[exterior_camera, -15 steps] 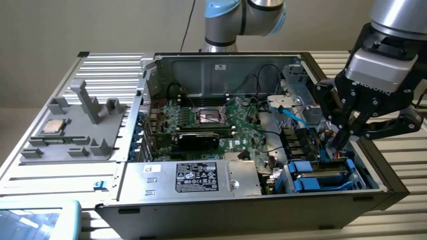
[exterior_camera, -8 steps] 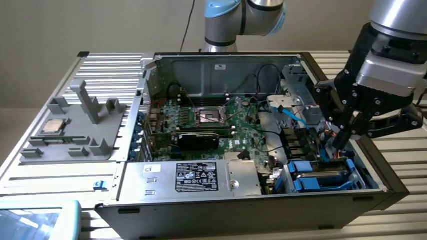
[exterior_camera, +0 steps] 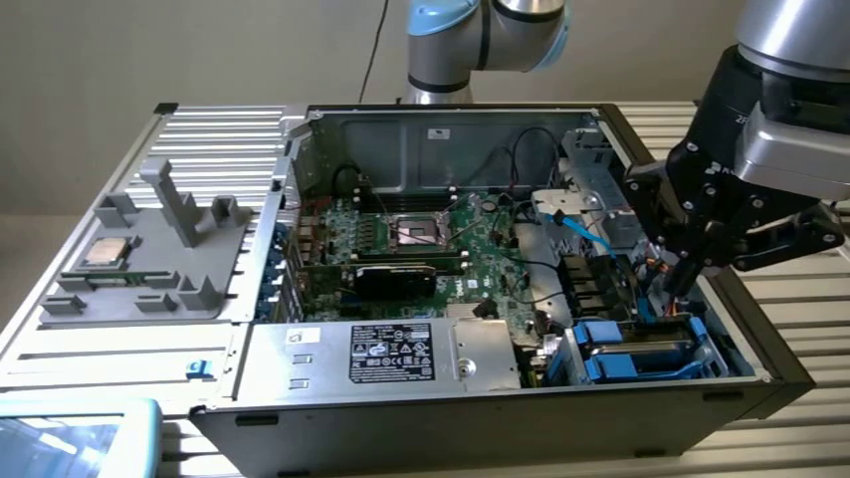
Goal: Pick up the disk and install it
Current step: 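Insert the second disk wire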
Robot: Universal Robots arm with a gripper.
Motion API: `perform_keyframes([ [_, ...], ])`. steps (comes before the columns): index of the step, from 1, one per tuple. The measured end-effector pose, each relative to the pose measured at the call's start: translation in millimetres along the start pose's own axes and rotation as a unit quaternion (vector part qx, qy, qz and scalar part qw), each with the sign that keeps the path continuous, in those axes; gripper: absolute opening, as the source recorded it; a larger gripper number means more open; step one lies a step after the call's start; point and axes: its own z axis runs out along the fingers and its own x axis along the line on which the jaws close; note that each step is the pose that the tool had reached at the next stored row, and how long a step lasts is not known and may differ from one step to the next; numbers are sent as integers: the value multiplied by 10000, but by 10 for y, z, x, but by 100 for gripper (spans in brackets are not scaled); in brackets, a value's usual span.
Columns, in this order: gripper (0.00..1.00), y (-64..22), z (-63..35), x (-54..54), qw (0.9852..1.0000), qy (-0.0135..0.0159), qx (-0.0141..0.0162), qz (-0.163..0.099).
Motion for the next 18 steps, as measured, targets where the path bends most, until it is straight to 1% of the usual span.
perform_keyframes([
  [3,11,0,0,0,9996,5,27,-269],
  [6,11,0,0,0,9985,7,54,-537],
  [7,11,0,1,-1,9983,1,54,-586],
  [18,11,0,0,0,9983,1,53,-587],
])
